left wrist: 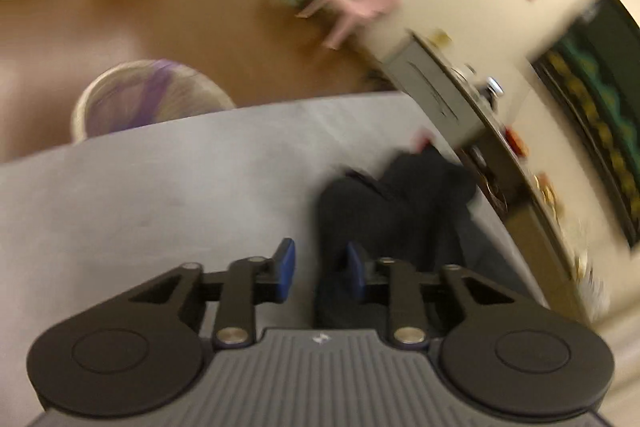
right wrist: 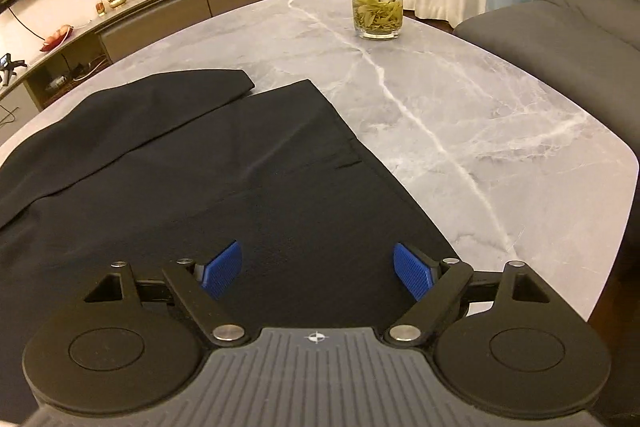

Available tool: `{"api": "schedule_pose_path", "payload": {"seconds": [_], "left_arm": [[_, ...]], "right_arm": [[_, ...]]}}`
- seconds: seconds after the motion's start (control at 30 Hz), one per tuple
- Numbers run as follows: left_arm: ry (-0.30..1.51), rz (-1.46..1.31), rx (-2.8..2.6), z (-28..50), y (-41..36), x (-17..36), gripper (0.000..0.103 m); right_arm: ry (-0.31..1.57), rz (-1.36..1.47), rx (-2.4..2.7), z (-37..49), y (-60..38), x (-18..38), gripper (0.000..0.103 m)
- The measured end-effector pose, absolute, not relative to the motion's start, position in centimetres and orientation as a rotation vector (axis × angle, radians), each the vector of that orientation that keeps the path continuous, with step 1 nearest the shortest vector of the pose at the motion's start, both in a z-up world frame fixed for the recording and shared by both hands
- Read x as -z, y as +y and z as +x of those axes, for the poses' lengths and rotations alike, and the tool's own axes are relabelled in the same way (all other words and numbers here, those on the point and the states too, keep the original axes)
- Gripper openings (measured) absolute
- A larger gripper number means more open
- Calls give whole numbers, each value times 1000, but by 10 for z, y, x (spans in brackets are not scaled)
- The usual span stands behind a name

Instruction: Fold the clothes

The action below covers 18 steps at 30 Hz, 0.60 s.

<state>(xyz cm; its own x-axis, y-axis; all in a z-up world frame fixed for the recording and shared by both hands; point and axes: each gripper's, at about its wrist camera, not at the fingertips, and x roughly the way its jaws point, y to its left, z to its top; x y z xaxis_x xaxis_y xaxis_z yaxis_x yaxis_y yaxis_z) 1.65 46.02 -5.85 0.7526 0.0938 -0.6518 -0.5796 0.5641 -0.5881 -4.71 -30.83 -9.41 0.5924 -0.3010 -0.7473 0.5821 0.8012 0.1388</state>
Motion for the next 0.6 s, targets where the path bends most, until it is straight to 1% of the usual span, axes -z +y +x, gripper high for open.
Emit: {"api": "schedule_pose_path", "payload": {"seconds": [0.03, 0.07, 0.1, 0.2, 0.23, 0.33, 0.43, 0.5, 0.6], "left_arm": [[611, -921, -438, 17, 464, 60, 42], [614, -941, -445, 17, 467, 61, 50], [622, -961, -438, 16, 469, 64, 54], [646, -974, -399, 24, 468, 67, 55], [642, -974, -394, 24, 468, 67, 56], [638, -994, -376, 24, 471, 68, 60], [664, -1009, -341, 31, 473, 74, 61], [686, -1004, -312, 38, 472, 76, 64], [702, -973, -268, 50, 468, 75, 64]], "right_arm": [[780, 398, 528, -47, -310, 95, 86], [779, 405, 527, -47, -311, 95, 86], [775, 416, 527, -49, -313, 94, 86], [761, 437, 546, -55, -316, 91, 85], [735, 424, 557, -59, -314, 87, 83], [620, 239, 450, -62, -273, 59, 82], [585, 59, 149, -56, -190, 31, 82], [577, -64, -96, -52, -112, 18, 82], [533, -245, -437, -51, 12, -1, 81]]}}
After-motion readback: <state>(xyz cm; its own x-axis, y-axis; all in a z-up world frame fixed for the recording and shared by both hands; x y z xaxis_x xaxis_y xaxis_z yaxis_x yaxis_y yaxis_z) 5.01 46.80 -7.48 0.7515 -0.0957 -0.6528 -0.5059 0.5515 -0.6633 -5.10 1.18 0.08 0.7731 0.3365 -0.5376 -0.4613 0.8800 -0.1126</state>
